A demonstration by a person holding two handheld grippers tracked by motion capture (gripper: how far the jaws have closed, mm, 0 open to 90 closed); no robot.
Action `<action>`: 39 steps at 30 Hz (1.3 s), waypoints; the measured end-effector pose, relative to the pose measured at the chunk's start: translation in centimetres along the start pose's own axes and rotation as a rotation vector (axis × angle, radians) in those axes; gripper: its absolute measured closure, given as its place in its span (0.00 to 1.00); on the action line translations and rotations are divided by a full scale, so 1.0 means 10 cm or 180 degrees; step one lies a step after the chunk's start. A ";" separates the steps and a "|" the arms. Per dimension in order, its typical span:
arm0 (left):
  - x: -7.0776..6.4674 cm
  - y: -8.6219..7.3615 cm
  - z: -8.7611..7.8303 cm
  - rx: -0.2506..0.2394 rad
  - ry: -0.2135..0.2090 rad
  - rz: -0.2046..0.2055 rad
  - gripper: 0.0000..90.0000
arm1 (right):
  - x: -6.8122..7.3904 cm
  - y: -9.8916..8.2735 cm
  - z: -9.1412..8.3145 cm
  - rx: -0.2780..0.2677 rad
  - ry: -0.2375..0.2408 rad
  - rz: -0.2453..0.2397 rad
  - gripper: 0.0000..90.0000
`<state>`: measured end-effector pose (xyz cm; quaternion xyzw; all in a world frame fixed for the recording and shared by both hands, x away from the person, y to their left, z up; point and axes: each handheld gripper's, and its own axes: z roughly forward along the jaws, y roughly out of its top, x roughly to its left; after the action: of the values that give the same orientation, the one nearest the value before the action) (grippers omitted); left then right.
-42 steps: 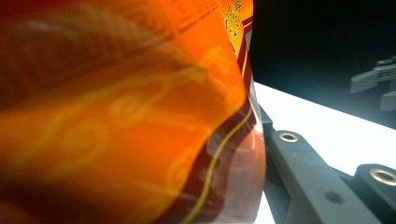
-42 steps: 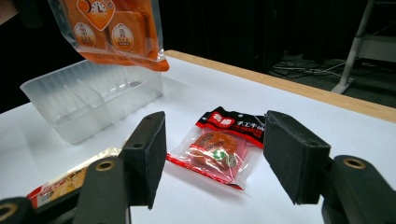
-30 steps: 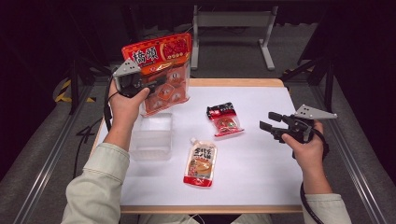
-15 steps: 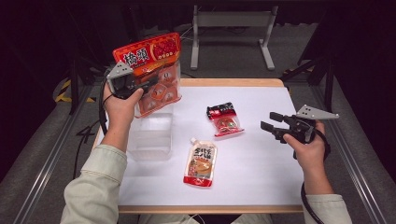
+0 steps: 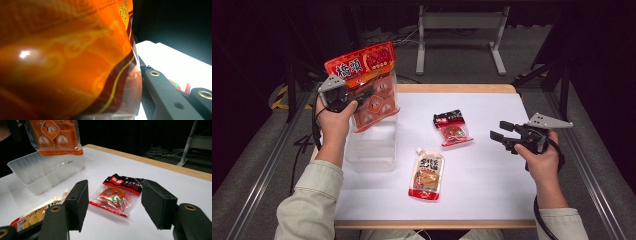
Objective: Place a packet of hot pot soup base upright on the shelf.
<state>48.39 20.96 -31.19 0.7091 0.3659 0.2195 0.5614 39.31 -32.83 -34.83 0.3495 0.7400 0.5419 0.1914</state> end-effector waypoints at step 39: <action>0.01 -0.27 0.16 0.0412 0.0153 0.0027 0.79 | -0.01 -0.05 0.01 0.0068 0.0033 0.0022 0.44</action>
<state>48.83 20.33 -34.24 0.7400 0.3897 0.2147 0.5045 39.30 -32.86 -35.32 0.3513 0.7455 0.5364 0.1819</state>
